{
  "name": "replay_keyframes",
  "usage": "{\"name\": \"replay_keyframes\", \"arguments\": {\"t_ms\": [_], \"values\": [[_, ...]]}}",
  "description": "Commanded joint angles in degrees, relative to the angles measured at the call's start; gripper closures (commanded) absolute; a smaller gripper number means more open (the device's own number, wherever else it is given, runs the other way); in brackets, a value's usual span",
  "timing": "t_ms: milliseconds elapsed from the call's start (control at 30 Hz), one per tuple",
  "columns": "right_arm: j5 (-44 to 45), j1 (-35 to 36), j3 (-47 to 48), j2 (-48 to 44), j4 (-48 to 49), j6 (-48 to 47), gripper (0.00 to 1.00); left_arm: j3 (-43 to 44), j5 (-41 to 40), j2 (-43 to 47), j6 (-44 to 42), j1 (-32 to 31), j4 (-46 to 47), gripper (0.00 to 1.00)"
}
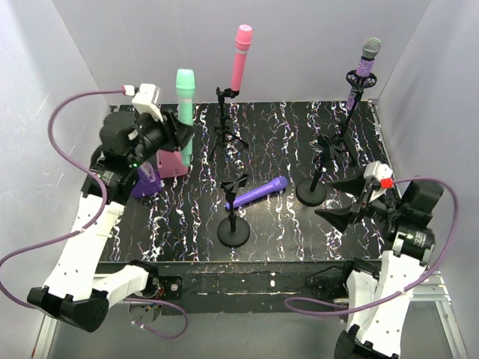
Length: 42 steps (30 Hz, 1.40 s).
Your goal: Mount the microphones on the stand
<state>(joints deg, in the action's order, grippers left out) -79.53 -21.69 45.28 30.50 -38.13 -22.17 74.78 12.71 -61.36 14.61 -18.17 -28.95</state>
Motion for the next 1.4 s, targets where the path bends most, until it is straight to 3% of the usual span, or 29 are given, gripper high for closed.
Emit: {"name": "replay_keyframes", "arguments": {"t_ms": [0, 133, 300, 433, 600, 667, 767, 967, 1133, 1367], "values": [[-5.99, 0.33, 15.78, 8.68, -23.35, -16.12, 0.03, 8.79, 9.16, -1.12, 6.38, 0.07, 10.38, 1.0], [-3.89, 4.01, 26.86, 14.93, -33.84, -20.19, 0.04, 13.27, 15.85, -5.77, 16.57, -1.94, 21.8, 1.0], [-1.25, 10.78, 36.0, 19.15, -29.83, -8.44, 0.04, 16.88, 7.78, -11.4, 13.6, -18.45, 30.33, 1.0], [-2.47, 13.16, 37.35, 19.34, -9.31, 12.61, 0.04, 16.36, 1.63, -15.09, 12.64, -27.24, 36.93, 1.0], [-2.92, 13.78, 26.46, 17.4, 44.44, 59.95, 0.05, 16.97, -2.34, -18.61, 10.96, -33.15, 41.16, 1.0], [-1.17, 14.39, 24.69, 18.27, 56.2, 70.48, 0.05, 17.33, -3.65, -19.67, 10.96, -34.9, 42.22, 1.0], [1.82, 16.06, 26.17, 20.12, 53.0, 70.09, 0.07, 16.98, -5.32, -20.81, 11.23, -37.36, 44.06, 1.0], [7.63, 19.75, 33.29, 22.67, 35.24, 54.88, 0.07, 16.01, -8.92, -21.96, 11.23, -41.5, 47.4, 1.0], [9.56, 24.15, 33.74, 23.55, 35.23, 53.99, 0.08, 15.74, -10.42, -23.18, 11.58, -43.35, 49.34, 1.0], [10.09, 26.35, 33.74, 24.78, 36.02, 53.81, 0.17, 15.04, -11.57, -24.24, 11.49, -45.02, 50.39, 1.0]]}}
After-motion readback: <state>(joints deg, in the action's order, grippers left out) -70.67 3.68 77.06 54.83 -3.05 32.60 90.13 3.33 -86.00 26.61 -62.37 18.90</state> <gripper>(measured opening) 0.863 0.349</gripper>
